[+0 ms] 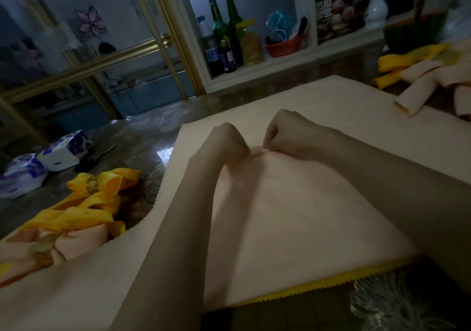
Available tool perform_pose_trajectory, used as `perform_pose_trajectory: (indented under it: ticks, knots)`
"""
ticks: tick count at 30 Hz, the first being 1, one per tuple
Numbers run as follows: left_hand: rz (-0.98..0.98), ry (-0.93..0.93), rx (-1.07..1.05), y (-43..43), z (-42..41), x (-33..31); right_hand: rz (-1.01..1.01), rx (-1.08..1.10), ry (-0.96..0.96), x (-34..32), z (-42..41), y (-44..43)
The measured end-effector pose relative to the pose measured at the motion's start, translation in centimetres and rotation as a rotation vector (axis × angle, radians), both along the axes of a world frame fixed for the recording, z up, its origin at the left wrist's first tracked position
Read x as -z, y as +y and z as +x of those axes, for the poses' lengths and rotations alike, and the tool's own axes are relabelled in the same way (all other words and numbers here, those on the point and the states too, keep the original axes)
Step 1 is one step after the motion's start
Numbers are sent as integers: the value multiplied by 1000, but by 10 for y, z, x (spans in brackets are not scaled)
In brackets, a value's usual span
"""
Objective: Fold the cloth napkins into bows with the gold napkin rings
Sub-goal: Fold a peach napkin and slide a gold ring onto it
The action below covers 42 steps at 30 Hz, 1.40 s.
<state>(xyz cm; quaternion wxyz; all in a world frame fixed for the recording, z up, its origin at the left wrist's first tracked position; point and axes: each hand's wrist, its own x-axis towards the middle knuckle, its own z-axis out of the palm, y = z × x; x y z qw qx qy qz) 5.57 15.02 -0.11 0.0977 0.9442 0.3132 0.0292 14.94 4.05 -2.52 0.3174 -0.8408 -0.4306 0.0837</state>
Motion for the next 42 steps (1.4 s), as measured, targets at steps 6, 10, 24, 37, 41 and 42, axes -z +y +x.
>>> perform_pose_trajectory:
  ticks: [6, 10, 24, 37, 41, 42]
  knots:
    - [-135, -161, 67, 9, -16, 9, 11, 3, -280, 8, -13, 0]
    - [-158, -275, 37, 10, -15, 18, 21, 36, -433, 13, -15, 4]
    - [-93, -57, 18, 3, -5, 5, -237, 7, -375, -13, -31, 0]
    - [-163, -66, 51, 13, -16, 6, -185, 31, -384, -19, -44, 1]
    - [-147, -4, 69, 14, -18, 5, -142, 27, -216, -20, -31, -2]
    - [-144, -10, 65, 13, -17, 4, -137, 26, -174, -20, -27, -3]
